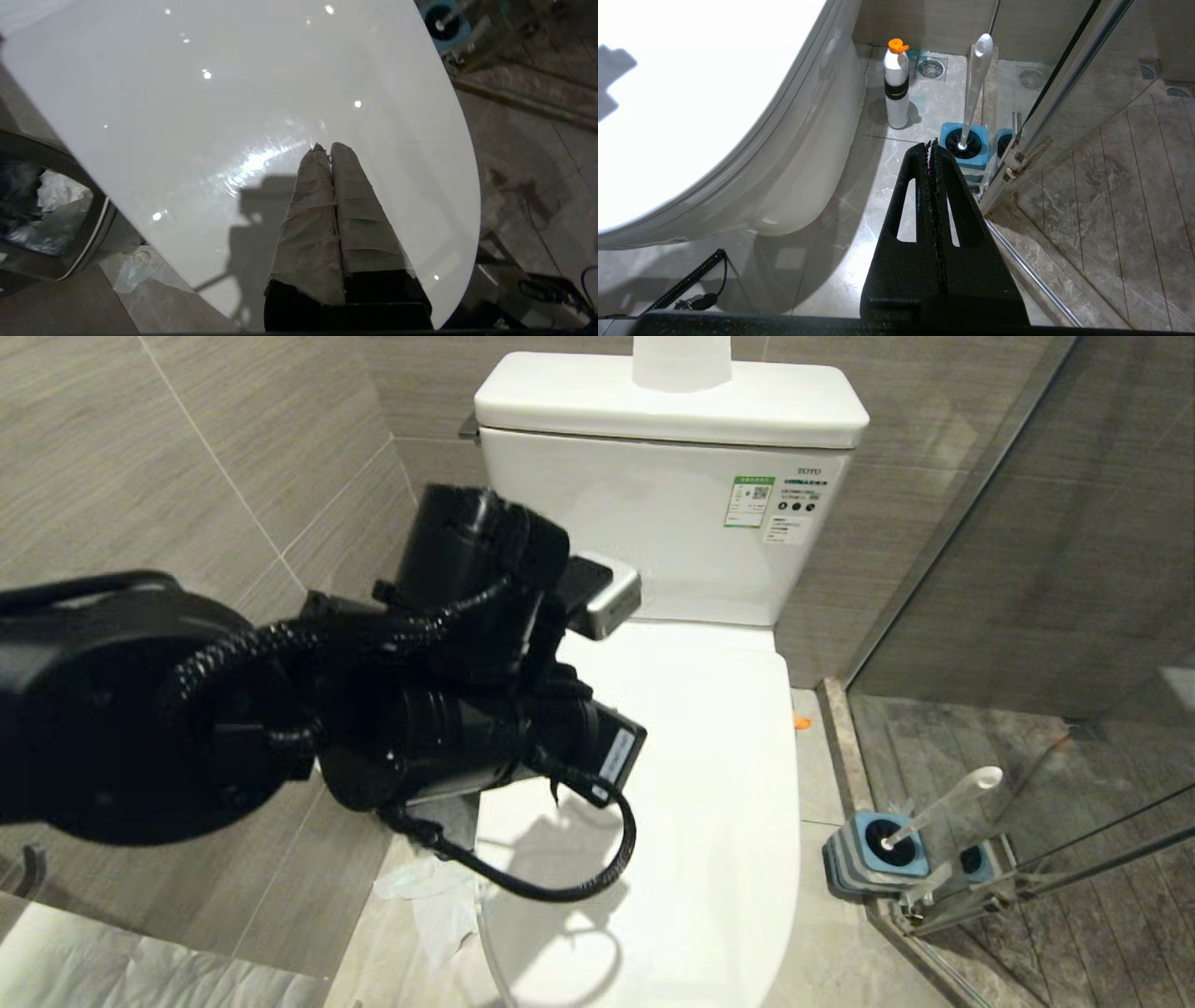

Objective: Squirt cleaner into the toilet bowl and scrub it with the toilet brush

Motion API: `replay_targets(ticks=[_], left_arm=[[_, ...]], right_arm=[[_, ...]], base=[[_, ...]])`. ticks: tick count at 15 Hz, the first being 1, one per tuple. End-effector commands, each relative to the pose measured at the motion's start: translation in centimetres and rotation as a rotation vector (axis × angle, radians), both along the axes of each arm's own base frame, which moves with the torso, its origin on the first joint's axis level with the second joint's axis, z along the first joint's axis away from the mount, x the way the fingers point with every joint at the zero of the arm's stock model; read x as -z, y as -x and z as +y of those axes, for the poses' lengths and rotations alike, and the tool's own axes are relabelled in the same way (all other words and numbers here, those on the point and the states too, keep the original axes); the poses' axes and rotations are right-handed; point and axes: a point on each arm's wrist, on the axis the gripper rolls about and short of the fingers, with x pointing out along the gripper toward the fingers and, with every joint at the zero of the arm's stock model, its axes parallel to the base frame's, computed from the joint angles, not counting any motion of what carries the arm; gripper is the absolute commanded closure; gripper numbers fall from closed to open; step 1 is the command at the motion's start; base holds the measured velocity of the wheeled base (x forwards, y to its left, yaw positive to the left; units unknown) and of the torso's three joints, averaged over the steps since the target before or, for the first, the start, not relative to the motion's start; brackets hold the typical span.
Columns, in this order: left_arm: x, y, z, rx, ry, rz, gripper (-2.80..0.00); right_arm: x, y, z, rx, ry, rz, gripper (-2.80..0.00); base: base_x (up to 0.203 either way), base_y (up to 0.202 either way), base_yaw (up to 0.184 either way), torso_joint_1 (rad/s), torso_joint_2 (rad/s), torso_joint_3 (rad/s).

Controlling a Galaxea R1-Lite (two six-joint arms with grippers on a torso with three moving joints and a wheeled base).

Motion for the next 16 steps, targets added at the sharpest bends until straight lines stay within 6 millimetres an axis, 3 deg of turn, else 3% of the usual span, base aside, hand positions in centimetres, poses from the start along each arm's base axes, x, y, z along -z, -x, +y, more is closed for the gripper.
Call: replay_targets(ticks=[1,3,8,12,13,16], left_arm=[[-3.3,-0.5,0.4,-0.081,0.066,-0.038,0.00],[-5.1,-0.8,0.7,-0.160,0.104,-0.067,0.00],[-7.5,-3.3,2.4,-0.359,0.158,-0.159,0.00],[-10.5,-5.3,6.4,-0.496,0.220,-0.237,0.00],[-11.2,-5.2,7.9,-0.518,0.222,-0.239,0.00],[-13.1,-2.3,11.6,-0.490,0.248,-0.184,0.00]], right_arm=[[0.0,0.0,0.0,0.001,-0.001,0.000,0.00],[0.0,0.0,0.0,0.001,-0.001,0.001,0.00],[0.0,0.0,0.0,0.000,-0.001,0.001,0.00],[0.0,0.0,0.0,-0.001,-0.001,0.002,0.00],[0.0,0.0,0.0,-0.001,-0.001,0.002,0.00],[0.0,0.0,0.0,-0.002,-0.001,0.001,0.00]], base=[[0.000,0.000,0.000,0.000,0.00,0.000],[0.000,0.000,0.000,0.000,0.00,0.000],[0.000,0.000,0.000,0.000,0.00,0.000],[0.000,0.000,0.000,0.000,0.00,0.000],[0.000,0.000,0.000,0.000,0.00,0.000],[0.000,0.000,0.000,0.000,0.00,0.000]])
